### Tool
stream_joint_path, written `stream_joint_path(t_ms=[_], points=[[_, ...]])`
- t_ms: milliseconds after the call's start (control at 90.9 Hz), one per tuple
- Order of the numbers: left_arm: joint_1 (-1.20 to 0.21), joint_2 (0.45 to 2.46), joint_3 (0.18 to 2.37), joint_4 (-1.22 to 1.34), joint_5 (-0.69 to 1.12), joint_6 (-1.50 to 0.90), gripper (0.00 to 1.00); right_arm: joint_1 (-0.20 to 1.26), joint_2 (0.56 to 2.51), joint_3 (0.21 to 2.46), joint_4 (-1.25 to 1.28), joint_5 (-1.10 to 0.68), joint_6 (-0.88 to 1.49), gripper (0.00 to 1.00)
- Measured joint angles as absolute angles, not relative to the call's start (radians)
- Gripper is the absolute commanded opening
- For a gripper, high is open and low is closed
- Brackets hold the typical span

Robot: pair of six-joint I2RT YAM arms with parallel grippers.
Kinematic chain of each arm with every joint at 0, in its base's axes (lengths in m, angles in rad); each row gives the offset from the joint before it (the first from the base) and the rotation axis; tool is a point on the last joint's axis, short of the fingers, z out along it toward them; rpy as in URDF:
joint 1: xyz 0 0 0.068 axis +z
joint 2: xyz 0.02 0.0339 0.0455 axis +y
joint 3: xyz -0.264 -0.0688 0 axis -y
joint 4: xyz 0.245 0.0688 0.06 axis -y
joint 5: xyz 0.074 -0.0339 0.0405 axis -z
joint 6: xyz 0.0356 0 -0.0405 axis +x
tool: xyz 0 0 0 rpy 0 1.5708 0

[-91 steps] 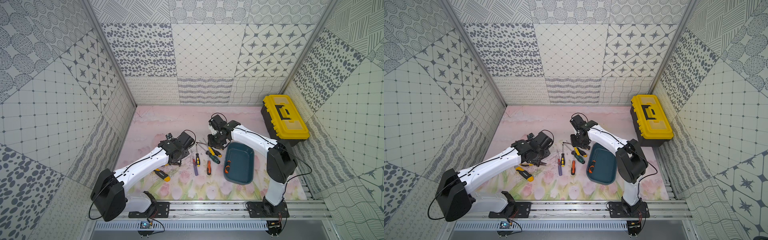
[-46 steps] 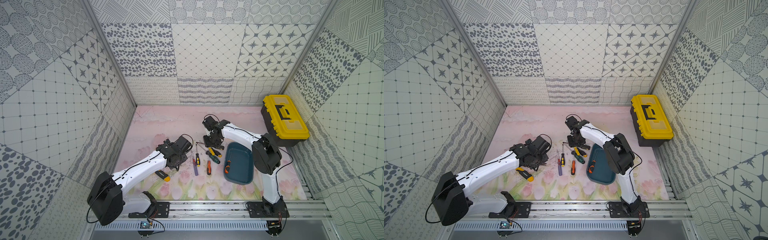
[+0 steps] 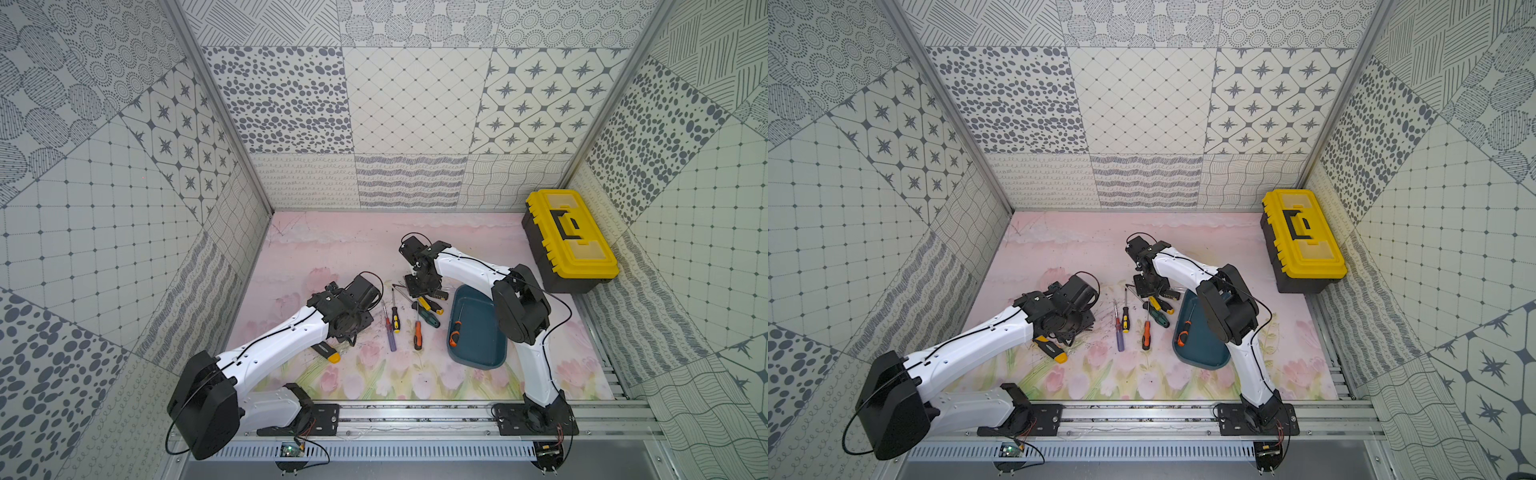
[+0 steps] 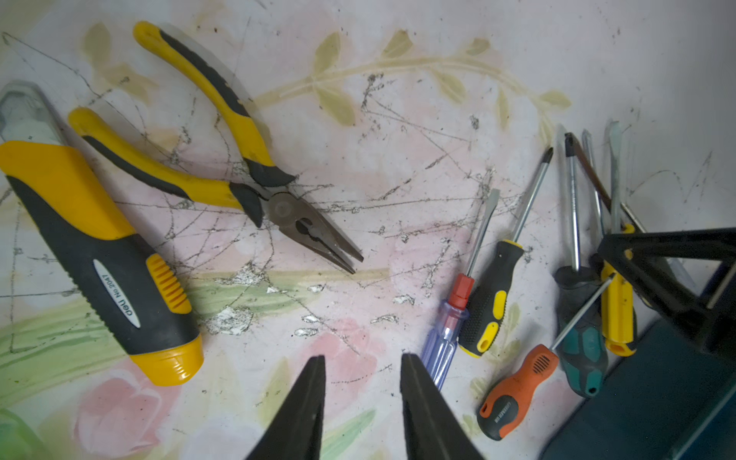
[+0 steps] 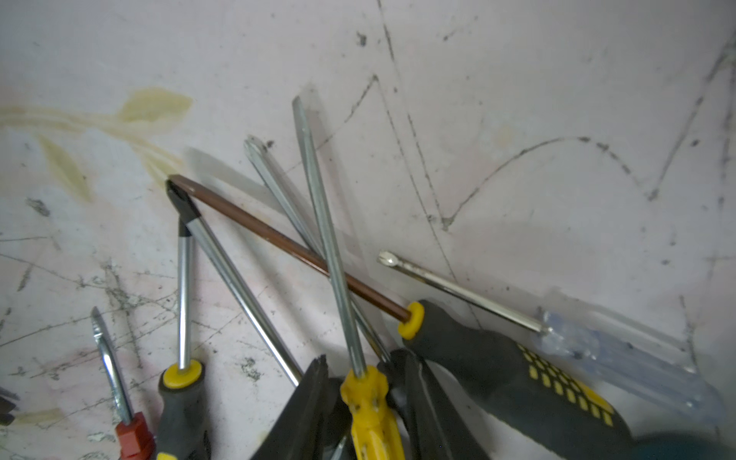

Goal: Put the screwdriver on the desktop into the storage box
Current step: Pick up the screwdriver from the center of the board.

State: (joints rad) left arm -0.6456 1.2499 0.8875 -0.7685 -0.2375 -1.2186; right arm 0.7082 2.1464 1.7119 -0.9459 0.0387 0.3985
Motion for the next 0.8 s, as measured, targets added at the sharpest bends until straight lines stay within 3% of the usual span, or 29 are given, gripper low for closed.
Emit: stream_joint_path(t_ms=[803], points=[[-0.645, 1.25, 0.888, -0.768, -0.239, -1.222, 0.36, 0.775, 2.236, 1.845, -1.119, 0.218, 0.294, 0.31]])
